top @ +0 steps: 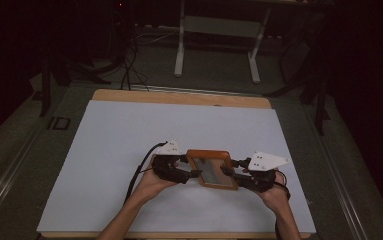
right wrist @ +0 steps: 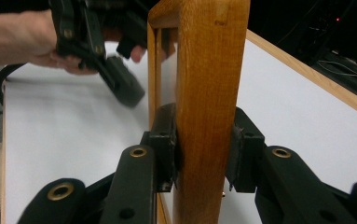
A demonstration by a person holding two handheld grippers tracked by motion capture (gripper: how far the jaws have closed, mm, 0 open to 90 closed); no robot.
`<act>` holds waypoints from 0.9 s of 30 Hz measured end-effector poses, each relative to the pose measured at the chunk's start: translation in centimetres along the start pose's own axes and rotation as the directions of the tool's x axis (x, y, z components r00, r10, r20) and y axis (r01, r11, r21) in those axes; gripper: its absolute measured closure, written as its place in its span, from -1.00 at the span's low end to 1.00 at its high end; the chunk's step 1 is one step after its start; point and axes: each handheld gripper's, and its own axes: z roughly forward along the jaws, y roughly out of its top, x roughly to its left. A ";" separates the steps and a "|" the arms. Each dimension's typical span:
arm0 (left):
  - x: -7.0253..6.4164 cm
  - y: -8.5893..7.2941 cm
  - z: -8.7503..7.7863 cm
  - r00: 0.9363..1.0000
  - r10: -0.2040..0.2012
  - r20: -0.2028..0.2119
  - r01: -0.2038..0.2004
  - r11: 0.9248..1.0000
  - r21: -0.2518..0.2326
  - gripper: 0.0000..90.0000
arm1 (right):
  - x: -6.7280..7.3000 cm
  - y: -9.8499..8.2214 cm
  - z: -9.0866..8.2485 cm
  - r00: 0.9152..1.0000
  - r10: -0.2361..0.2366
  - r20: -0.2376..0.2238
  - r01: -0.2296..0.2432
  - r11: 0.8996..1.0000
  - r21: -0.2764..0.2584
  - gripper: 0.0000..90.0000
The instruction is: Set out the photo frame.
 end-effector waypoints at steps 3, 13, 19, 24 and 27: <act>0.1 -0.2 0.7 1.000 -0.019 -0.008 0.019 1.000 -0.003 -0.30 | 0.0 0.0 0.0 1.000 -0.004 -0.002 0.004 1.000 0.000 0.51; -0.3 -0.1 1.0 1.000 -0.023 0.002 0.023 0.999 -0.043 -0.05 | 0.0 0.0 -0.1 1.000 -0.002 -0.008 0.002 1.000 0.007 0.51; -0.8 0.1 1.2 1.000 -0.003 -0.015 0.003 0.999 -0.046 0.15 | -0.6 -0.2 -0.4 0.999 0.031 -0.012 -0.031 0.999 0.027 0.50; -0.9 0.1 1.0 1.000 0.023 -0.007 -0.024 0.999 -0.028 0.27 | -1.1 -0.3 -0.7 0.998 0.048 -0.029 -0.046 0.997 0.061 0.48; -1.0 0.1 1.0 0.999 0.032 -0.007 -0.032 0.999 -0.024 0.32 | -1.2 -0.4 -0.8 0.998 0.051 -0.034 -0.049 0.996 0.070 0.47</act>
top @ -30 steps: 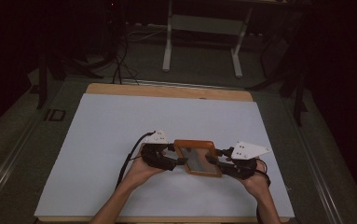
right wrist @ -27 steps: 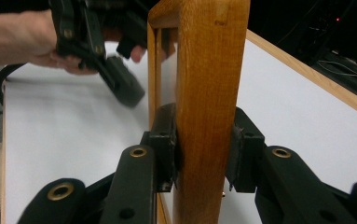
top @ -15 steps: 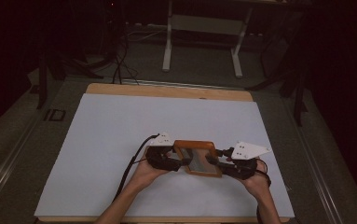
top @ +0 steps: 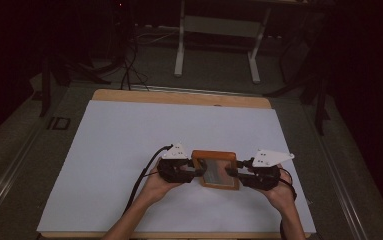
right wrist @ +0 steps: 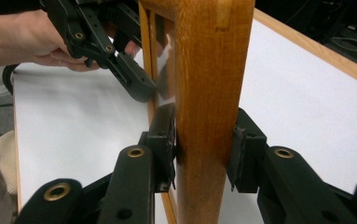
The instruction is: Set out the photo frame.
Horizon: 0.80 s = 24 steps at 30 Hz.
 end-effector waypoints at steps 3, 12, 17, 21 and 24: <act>-0.2 0.0 0.0 1.000 0.028 0.001 -0.028 1.000 -0.004 0.37 | -0.1 0.0 -0.1 1.000 0.004 0.006 -0.004 1.000 0.024 0.43; -0.3 -0.1 -0.1 0.999 0.045 -0.009 -0.045 0.999 -0.004 0.41 | -0.2 0.0 -0.2 1.000 0.007 0.005 -0.008 0.999 0.038 0.44; -0.3 0.0 -0.3 0.999 0.041 -0.013 -0.041 0.999 0.003 0.41 | -0.2 0.1 -0.1 1.000 0.010 0.007 -0.010 0.999 0.040 0.43; -0.1 0.0 -0.5 0.999 0.043 -0.019 -0.043 0.999 0.010 0.41 | -0.1 0.2 0.1 1.000 0.015 0.006 -0.015 0.999 0.039 0.43; 0.0 0.0 -0.9 0.999 0.034 -0.024 -0.034 0.999 0.008 0.41 | -0.1 0.3 0.4 1.000 0.022 0.003 -0.022 0.999 0.032 0.43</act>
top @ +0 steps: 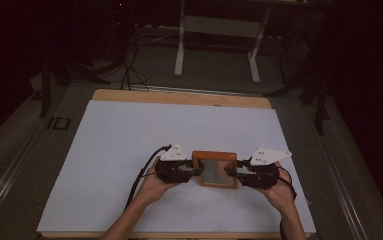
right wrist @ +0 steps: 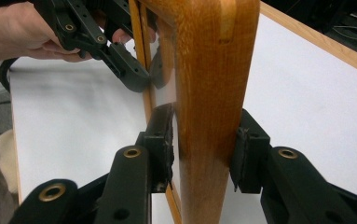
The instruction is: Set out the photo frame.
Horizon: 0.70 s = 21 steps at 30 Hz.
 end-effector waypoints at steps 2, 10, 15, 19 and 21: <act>0.1 0.0 -0.3 1.000 -0.009 0.001 0.009 1.000 0.000 0.41 | 0.0 0.1 0.1 1.000 0.008 -0.002 -0.008 1.000 -0.006 0.43; 0.3 0.1 -1.3 1.000 -0.029 -0.007 0.029 1.000 -0.001 0.41 | 0.1 0.4 0.7 0.999 0.038 -0.019 -0.038 0.999 -0.030 0.43; 0.6 0.1 -1.9 0.999 -0.040 -0.017 0.040 0.999 0.008 0.41 | 0.1 0.7 1.4 0.998 0.058 -0.033 -0.059 0.997 -0.040 0.42; 0.9 0.1 -2.7 0.998 -0.058 -0.034 0.059 0.998 0.017 0.40 | 0.2 0.7 2.1 0.996 0.082 -0.043 -0.085 0.995 -0.056 0.42; 1.0 0.0 -2.9 0.997 -0.061 -0.037 0.062 0.998 0.017 0.40 | 0.2 0.7 2.4 0.994 0.094 -0.049 -0.097 0.993 -0.061 0.42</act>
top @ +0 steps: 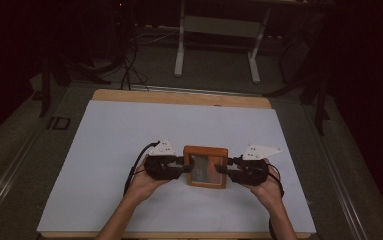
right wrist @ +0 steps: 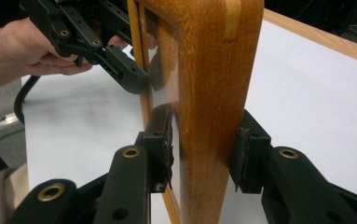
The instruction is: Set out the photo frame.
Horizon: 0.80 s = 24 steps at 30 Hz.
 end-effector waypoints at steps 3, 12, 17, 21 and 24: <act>0.2 -0.1 -0.6 1.000 -0.011 -0.006 0.011 1.000 0.000 0.40 | 0.0 0.1 0.6 1.000 0.020 -0.016 -0.020 1.000 -0.010 0.42; 0.3 -0.5 -2.7 0.999 -0.030 -0.029 0.029 1.000 -0.002 0.41 | 0.5 0.5 1.9 0.996 0.055 -0.065 -0.057 0.998 -0.031 0.42; 0.5 -0.8 -3.3 0.998 -0.041 -0.044 0.041 0.999 0.004 0.41 | 0.6 0.6 2.7 0.995 0.061 -0.083 -0.064 0.998 -0.030 0.42; 0.7 -1.0 -3.7 0.997 -0.053 -0.056 0.053 0.999 0.010 0.41 | 0.5 0.7 3.4 0.993 0.066 -0.099 -0.069 0.997 -0.027 0.41; 0.7 -1.1 -3.8 0.996 -0.056 -0.062 0.057 0.998 0.010 0.41 | 0.5 0.7 3.7 0.993 0.067 -0.101 -0.070 0.997 -0.026 0.41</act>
